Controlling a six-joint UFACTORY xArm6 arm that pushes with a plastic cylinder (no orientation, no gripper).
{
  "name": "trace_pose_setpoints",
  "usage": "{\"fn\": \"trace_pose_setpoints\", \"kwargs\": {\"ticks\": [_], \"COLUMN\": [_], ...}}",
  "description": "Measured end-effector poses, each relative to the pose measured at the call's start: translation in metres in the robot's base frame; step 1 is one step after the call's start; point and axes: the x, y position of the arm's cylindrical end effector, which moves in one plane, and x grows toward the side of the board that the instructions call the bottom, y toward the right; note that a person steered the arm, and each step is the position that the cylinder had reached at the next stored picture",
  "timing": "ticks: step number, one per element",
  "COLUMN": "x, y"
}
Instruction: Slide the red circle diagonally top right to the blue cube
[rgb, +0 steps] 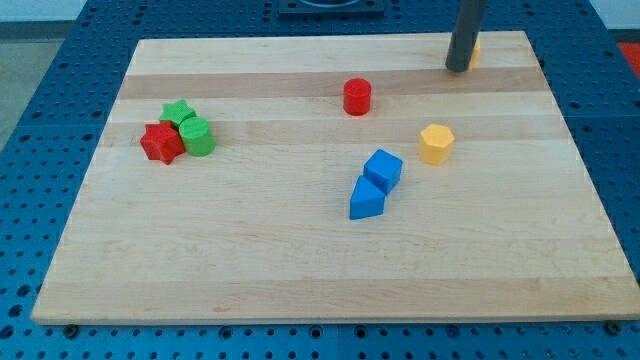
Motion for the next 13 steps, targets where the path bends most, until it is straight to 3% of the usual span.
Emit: {"fn": "trace_pose_setpoints", "kwargs": {"ticks": [2, 3, 5, 7, 8, 9, 13], "x": [-0.016, 0.004, 0.004, 0.052, 0.084, 0.086, 0.056], "y": [0.009, -0.016, -0.120, -0.203, -0.208, -0.183, -0.096]}}
